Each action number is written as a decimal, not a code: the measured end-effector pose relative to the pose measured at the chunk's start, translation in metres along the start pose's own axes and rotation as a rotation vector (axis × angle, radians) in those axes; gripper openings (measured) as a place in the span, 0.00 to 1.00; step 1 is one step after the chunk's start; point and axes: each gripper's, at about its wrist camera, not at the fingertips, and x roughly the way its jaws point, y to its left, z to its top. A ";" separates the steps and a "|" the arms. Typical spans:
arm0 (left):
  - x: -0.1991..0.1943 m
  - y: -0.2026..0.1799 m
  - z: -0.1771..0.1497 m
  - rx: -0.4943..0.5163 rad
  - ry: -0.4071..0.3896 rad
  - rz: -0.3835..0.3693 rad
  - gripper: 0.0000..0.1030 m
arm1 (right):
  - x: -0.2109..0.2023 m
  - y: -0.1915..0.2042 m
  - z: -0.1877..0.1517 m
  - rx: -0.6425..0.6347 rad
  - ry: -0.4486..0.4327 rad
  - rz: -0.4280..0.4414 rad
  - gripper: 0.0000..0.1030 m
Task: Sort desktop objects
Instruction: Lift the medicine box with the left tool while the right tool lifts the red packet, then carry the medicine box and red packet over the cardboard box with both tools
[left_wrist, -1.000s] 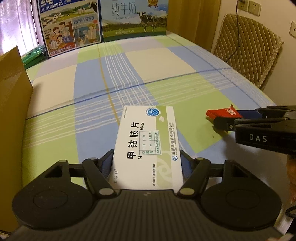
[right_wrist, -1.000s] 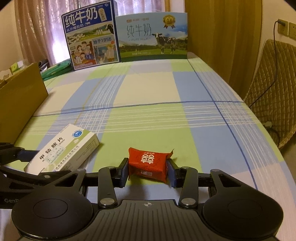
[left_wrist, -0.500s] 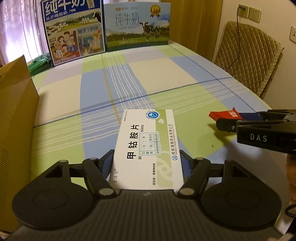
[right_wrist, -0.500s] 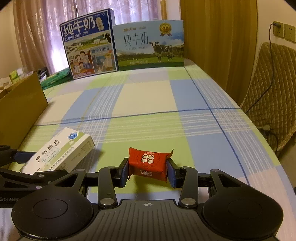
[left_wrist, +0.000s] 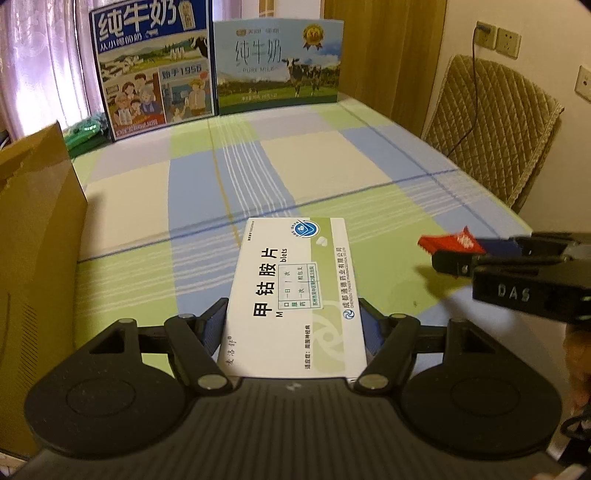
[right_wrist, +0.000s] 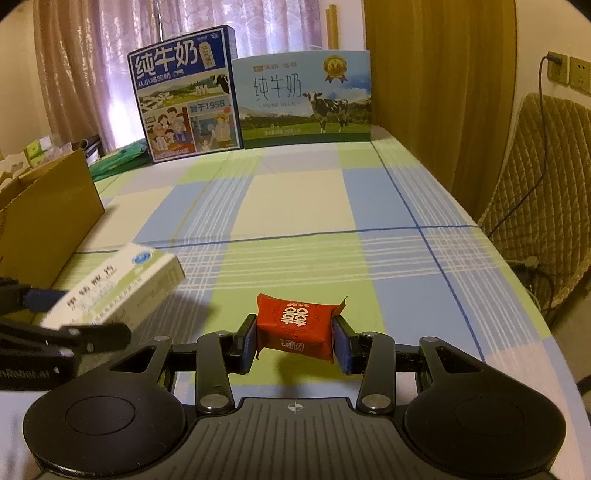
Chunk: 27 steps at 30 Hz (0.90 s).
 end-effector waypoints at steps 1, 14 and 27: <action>-0.004 0.001 0.002 -0.001 -0.008 0.001 0.65 | -0.002 0.000 0.001 0.009 0.003 0.001 0.38; -0.079 0.035 0.026 -0.033 -0.101 0.062 0.65 | -0.049 0.063 0.047 -0.036 -0.092 0.085 0.38; -0.169 0.158 0.016 -0.140 -0.136 0.274 0.65 | -0.067 0.201 0.097 -0.174 -0.144 0.292 0.38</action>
